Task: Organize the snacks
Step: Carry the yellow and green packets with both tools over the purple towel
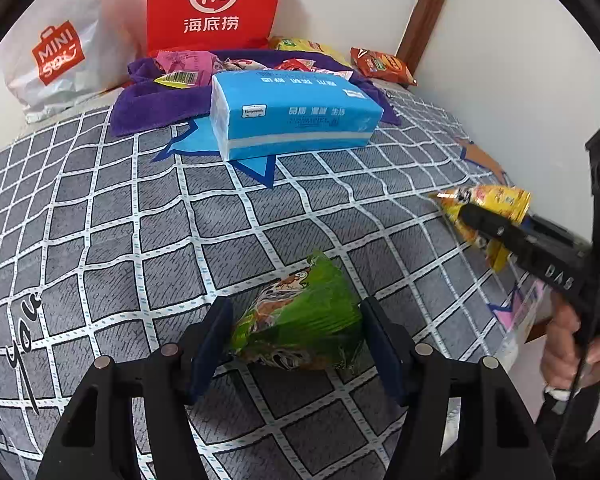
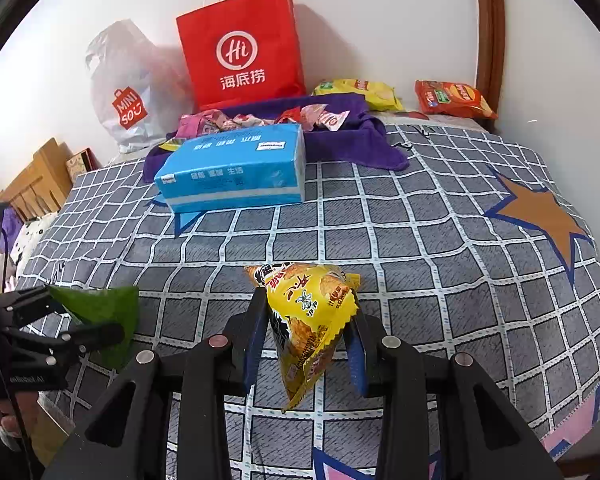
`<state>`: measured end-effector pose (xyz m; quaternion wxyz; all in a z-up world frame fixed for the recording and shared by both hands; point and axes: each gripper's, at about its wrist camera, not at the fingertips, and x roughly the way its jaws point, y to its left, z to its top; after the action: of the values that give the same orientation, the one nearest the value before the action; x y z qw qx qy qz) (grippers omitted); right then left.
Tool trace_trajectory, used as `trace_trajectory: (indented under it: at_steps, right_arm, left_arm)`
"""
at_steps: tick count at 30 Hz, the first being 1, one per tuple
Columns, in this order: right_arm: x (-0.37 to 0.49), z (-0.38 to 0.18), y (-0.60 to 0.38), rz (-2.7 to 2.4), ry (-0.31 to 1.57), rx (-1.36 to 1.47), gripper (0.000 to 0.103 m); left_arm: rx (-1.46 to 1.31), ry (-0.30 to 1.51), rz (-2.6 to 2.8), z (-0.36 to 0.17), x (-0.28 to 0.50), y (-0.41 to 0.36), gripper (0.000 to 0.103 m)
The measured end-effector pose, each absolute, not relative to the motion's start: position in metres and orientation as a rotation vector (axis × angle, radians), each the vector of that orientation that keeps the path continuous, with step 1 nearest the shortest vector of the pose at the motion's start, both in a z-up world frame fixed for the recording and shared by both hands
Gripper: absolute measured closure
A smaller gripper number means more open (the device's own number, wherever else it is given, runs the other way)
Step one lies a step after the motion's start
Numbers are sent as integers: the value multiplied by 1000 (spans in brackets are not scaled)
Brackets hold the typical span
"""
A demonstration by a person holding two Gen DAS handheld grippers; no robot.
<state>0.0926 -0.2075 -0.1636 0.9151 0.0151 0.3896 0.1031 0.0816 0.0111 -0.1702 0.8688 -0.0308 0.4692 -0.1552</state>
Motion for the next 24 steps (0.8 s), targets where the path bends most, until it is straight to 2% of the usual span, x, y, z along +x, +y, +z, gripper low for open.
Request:
trace_trajectory:
  at_steps: [11, 24]
  right_arm:
    - [101, -163, -208, 221, 819, 36, 67]
    - [126, -128, -196, 269, 776, 12, 67]
  left_arm:
    - [-99, 975, -331, -157, 96, 12, 41]
    - [-154, 964, -324, -127, 124, 24, 44]
